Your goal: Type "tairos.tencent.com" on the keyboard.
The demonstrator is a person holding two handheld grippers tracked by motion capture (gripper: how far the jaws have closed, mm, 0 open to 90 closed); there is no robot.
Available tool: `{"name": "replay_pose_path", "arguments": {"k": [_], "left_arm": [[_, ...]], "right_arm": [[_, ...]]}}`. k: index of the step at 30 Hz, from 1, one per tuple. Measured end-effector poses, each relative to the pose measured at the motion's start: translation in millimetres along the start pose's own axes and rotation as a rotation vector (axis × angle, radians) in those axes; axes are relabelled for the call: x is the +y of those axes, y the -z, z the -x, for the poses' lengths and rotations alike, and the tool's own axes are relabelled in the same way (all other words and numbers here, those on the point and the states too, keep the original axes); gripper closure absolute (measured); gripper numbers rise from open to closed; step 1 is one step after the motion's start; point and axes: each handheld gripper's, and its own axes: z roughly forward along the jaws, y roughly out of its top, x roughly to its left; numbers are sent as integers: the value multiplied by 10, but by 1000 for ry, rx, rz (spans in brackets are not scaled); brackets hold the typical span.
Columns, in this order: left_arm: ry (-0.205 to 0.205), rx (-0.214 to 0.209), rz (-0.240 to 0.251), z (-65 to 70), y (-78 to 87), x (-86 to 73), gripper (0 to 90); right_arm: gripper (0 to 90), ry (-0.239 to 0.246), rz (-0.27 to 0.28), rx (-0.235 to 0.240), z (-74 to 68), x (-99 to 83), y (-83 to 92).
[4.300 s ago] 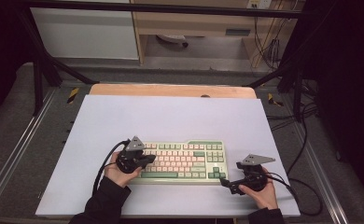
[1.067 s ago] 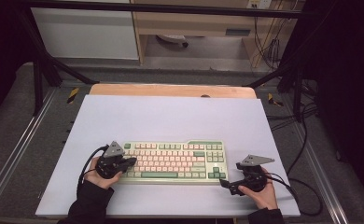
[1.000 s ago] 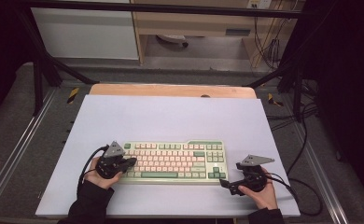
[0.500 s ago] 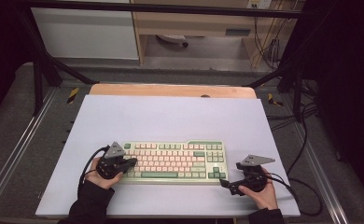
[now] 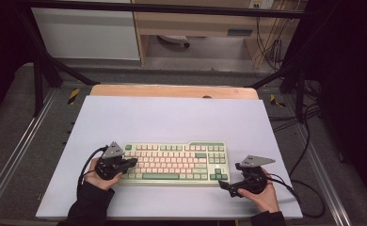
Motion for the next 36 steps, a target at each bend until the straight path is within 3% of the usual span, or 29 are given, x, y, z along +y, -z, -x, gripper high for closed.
{"name": "replay_pose_path", "arguments": {"k": [9,18,27,36], "left_arm": [[6,-4,3,-15,5,-2,897],[0,-5,4,-5,-3,-3,897],[-4,-5,6,4,1,4,897],[-6,-6,8,8,2,6,897]], "right_arm": [[7,27,11,11,-132,117,-42],[94,54,30,26,-295,263,-137],[294,63,52,89,-417,429,-258],[513,105,45,116,-574,569,-401]]}}
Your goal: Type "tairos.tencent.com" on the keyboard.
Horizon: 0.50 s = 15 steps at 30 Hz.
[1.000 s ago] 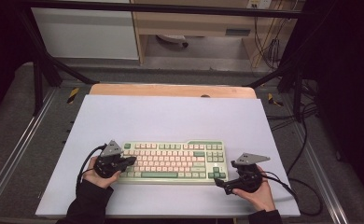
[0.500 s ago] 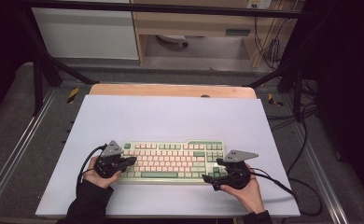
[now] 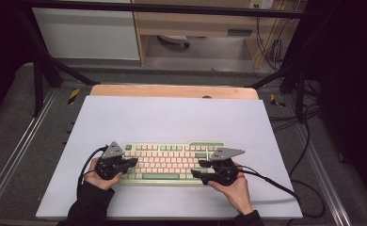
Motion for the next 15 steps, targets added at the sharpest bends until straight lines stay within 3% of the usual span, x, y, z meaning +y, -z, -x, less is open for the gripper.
{"name": "replay_pose_path", "arguments": {"k": [8,15], "left_arm": [[-4,-5,3,7,4,5,897],[-4,-7,2,9,-1,6,897]], "right_arm": [[676,26,-31,12,-98,140,-206],[798,16,-43,26,-134,214,-367]]}}
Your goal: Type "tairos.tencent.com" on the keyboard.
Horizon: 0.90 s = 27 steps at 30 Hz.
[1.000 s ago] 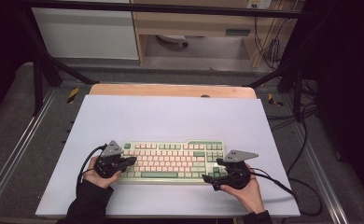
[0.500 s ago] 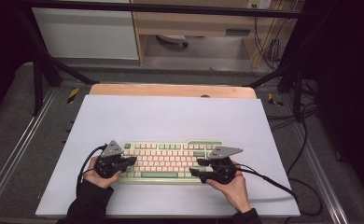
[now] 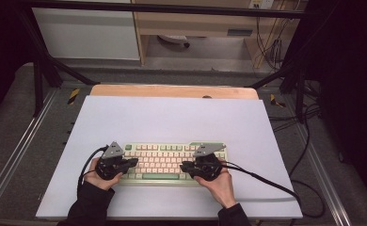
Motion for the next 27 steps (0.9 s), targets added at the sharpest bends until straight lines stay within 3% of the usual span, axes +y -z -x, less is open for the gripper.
{"name": "replay_pose_path", "arguments": {"k": [5,12,27], "left_arm": [[0,-1,-1,2,-3,0,897],[-1,-2,1,4,-1,2,897],[-5,-1,0,12,-6,4,897]], "right_arm": [[845,9,-14,-12,-13,72,-113],[900,-32,-9,-16,16,164,-271],[900,-50,-19,-26,118,158,-463]]}}
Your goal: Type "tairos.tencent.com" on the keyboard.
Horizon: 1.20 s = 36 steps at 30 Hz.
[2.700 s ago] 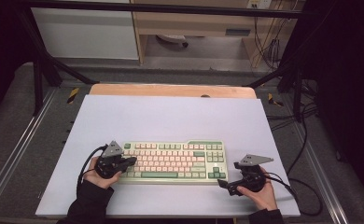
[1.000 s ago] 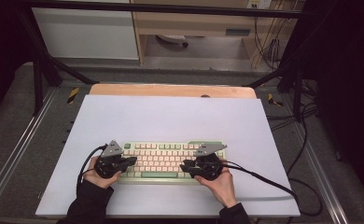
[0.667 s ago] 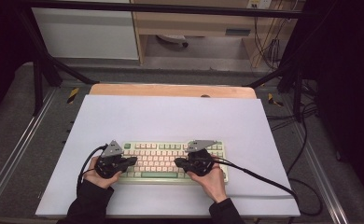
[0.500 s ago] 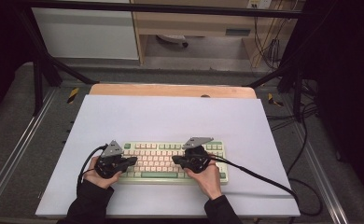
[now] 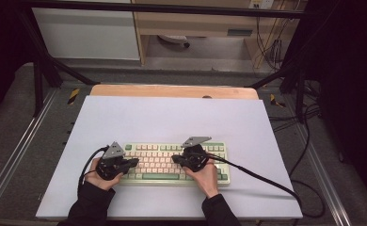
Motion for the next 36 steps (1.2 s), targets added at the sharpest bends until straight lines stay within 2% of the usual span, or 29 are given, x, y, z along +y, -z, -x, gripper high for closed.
{"name": "replay_pose_path", "arguments": {"k": [15,17,24,36], "left_arm": [[-1,-1,1,-2,3,2,897],[0,0,0,-4,3,1,897],[-3,0,2,4,8,6,897],[-8,1,3,30,7,19,897]], "right_arm": [[900,26,-19,-13,-16,-1,-58],[900,33,-1,-7,-30,17,-4],[900,29,7,5,-44,54,116],[900,37,-7,10,-25,-3,287]]}}
